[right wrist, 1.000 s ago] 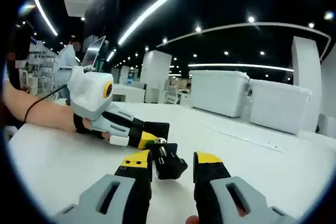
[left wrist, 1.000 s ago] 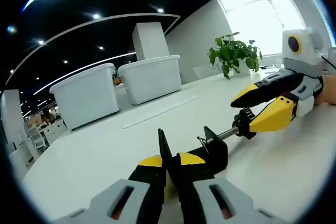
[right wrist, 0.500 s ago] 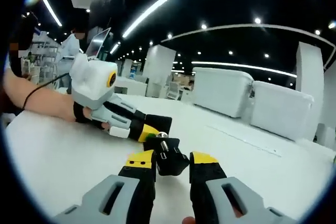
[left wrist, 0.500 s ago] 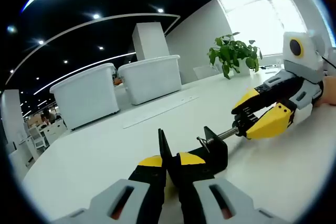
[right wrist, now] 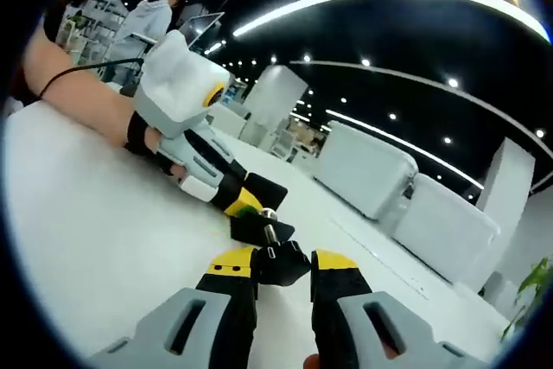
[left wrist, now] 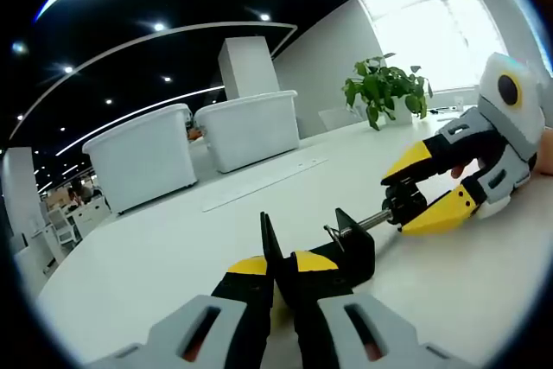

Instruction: Clamp the fixed fixture on the desktop, loosen the retaining clip, secure it to the edge of the desk, and tighten the retaining clip.

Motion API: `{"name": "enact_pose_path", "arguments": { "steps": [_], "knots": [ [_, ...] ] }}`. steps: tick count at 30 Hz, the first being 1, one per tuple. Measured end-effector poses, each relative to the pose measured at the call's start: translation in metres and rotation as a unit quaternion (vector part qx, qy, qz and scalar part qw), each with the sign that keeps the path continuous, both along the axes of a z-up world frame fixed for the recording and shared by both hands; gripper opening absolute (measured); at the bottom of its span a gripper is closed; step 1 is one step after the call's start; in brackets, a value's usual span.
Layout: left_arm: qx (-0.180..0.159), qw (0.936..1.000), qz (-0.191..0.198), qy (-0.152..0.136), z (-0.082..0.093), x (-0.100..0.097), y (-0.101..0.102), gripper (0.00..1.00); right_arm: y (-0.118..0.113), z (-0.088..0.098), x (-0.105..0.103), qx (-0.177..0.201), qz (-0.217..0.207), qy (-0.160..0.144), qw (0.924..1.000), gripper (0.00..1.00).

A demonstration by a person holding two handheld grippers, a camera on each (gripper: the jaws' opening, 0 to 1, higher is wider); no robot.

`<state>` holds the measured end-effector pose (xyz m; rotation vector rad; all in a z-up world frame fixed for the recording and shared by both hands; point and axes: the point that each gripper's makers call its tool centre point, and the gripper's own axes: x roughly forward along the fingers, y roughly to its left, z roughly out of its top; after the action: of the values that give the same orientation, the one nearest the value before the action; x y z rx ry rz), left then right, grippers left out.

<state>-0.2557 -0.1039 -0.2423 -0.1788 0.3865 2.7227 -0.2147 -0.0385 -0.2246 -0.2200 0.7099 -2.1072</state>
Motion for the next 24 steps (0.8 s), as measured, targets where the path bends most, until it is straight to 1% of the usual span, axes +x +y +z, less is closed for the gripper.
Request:
{"name": "enact_pose_path", "arguments": {
  "steps": [4, 7, 9, 13, 15, 17, 18, 19, 21, 22, 23, 24],
  "knots": [
    [0.000, 1.0000, 0.000, 0.000, 0.000, -0.002, 0.000, 0.08, -0.001, -0.001, 0.001, 0.015, -0.002, 0.021, 0.9997, 0.23],
    [0.000, 1.0000, 0.001, 0.000, 0.000, -0.001, 0.000, 0.08, -0.001, 0.000, 0.001, 0.023, -0.001, 0.031, 0.9993, 0.23],
    [0.000, 1.0000, 0.001, 0.000, 0.000, 0.000, 0.000, 0.08, 0.000, 0.000, -0.004, 0.026, -0.001, 0.035, 0.9990, 0.23],
    [0.000, 1.0000, 0.001, 0.000, 0.000, 0.000, 0.000, 0.08, 0.000, 0.000, -0.003, 0.049, -0.005, 0.066, 0.9966, 0.23],
    [0.000, 1.0000, 0.002, 0.000, 0.000, 0.001, 0.001, 0.08, -0.001, 0.000, -0.004, 0.076, -0.007, 0.102, 0.9919, 0.23],
    [0.000, 1.0000, 0.002, 0.000, 0.000, -0.001, 0.001, 0.08, 0.000, 0.000, -0.005, 0.066, -0.009, 0.089, 0.9937, 0.24],
    [0.000, 1.0000, 0.002, 0.000, 0.000, -0.001, 0.002, 0.08, 0.001, 0.000, -0.006, 0.058, -0.008, 0.076, 0.9954, 0.24],
    [0.000, 1.0000, 0.000, 0.000, -0.001, -0.002, 0.002, 0.08, 0.002, 0.000, -0.005, 0.047, -0.009, 0.054, 0.9974, 0.24],
    [-0.001, 1.0000, -0.001, 0.000, -0.001, -0.003, 0.001, 0.08, 0.004, 0.003, -0.006, 0.003, -0.011, 0.008, 0.9999, 0.24],
    [0.000, 1.0000, -0.001, 0.000, -0.001, -0.003, 0.001, 0.08, 0.004, 0.006, -0.005, -0.010, -0.004, -0.002, 0.9999, 0.24],
    [0.000, 1.0000, -0.001, 0.000, -0.001, -0.003, 0.001, 0.08, 0.005, 0.011, -0.005, -0.041, 0.000, -0.028, 0.9988, 0.24],
    [0.000, 1.0000, -0.001, 0.000, -0.001, -0.003, 0.001, 0.08, 0.008, 0.014, -0.006, -0.071, 0.000, -0.057, 0.9959, 0.24]
  ]
}}
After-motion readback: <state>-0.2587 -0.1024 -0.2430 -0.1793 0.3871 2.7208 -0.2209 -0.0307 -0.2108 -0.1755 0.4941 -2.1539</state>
